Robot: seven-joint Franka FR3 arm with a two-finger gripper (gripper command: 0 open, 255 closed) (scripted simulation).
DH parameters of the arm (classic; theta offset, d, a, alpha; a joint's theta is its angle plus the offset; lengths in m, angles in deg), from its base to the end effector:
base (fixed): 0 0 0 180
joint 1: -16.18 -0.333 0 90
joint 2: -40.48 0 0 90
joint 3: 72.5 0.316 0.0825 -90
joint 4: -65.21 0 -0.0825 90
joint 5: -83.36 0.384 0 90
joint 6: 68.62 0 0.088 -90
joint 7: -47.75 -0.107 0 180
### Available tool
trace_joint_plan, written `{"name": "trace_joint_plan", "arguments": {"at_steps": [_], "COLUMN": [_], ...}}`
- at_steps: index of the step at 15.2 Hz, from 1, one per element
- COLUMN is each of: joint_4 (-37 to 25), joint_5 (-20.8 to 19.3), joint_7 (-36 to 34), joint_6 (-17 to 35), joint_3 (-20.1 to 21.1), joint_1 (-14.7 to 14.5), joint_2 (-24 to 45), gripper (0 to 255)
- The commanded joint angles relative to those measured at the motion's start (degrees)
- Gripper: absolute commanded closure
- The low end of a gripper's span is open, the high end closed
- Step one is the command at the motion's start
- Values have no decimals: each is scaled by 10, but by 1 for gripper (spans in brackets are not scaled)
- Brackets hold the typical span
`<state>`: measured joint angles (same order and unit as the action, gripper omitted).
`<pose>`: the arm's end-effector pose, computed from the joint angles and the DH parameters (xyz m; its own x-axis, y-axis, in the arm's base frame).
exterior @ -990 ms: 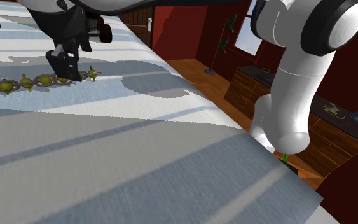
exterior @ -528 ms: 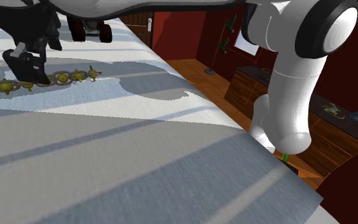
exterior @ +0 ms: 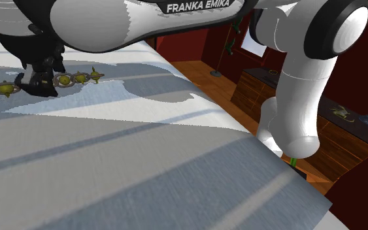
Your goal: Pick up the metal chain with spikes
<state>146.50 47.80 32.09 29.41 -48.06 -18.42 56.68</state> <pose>0.4093 0.5046 0.5641 0.6502 0.7456 0.1461 0.6236 -0.6335 0.4581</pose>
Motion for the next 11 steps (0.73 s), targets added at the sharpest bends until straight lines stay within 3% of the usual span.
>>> {"name": "trace_joint_plan", "arguments": {"at_steps": [1,11], "joint_4": [2,-17], "joint_5": [0,0], "joint_7": [-1,7], "joint_6": [1,-13], "joint_3": [0,0], "joint_1": [0,-2], "joint_2": [0,2], "gripper": [255,255]}}
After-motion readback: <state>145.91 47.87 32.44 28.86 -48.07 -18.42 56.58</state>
